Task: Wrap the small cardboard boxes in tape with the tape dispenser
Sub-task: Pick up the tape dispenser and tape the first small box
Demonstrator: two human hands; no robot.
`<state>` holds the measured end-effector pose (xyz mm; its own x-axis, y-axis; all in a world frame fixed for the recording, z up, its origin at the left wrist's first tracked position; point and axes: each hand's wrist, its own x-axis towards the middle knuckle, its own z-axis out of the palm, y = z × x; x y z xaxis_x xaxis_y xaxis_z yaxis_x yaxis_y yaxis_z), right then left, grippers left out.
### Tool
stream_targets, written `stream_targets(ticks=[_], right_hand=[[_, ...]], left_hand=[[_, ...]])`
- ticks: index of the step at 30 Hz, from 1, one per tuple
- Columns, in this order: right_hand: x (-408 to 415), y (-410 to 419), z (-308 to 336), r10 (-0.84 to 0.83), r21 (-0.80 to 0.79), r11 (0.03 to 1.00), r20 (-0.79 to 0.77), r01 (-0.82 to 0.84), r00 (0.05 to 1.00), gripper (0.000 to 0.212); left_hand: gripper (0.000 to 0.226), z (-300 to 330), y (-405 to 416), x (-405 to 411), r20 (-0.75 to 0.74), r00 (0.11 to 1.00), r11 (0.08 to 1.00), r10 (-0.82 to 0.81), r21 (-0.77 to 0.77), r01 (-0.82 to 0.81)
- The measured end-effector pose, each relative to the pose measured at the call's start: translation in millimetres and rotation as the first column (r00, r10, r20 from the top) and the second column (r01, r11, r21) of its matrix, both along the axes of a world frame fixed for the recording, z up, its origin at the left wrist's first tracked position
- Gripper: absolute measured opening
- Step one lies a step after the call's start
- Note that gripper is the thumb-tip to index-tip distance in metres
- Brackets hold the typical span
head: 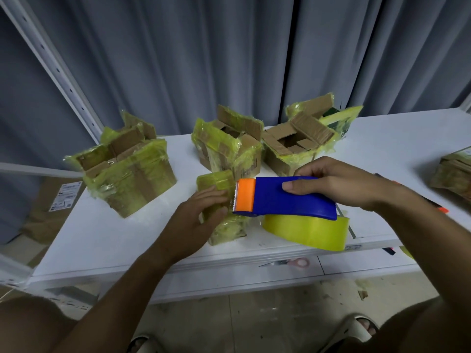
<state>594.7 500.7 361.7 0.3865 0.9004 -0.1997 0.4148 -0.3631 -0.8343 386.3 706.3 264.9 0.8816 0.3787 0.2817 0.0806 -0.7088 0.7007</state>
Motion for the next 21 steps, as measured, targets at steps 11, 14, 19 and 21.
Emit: stream_targets(ticks=[11,14,19,21], right_hand=[[-6.7,16.1,-2.6,0.118,0.034,0.992,0.046,-0.119,0.992,0.059],[-4.5,19.4,-3.7,0.135,0.043,0.99,0.042,-0.137,0.99,0.054],[-5.5,23.5,-4.4,0.151,0.043,0.987,0.042,-0.152,0.988,0.051],[-6.3,25.1,-6.3,0.165,0.045,0.985,0.052,-0.167,0.985,0.058]], left_hand=[[0.02,22.7,-7.5,-8.6,-0.01,0.996,0.94,0.087,-0.331,-0.085],[0.018,23.0,-7.7,-11.8,-0.028,0.997,0.92,0.078,-0.383,-0.083],[0.021,22.7,-6.7,-14.4,-0.042,0.995,0.915,0.086,-0.393,-0.096],[0.02,18.0,-3.2,-14.9,-0.062,0.992,0.925,0.114,-0.357,-0.129]])
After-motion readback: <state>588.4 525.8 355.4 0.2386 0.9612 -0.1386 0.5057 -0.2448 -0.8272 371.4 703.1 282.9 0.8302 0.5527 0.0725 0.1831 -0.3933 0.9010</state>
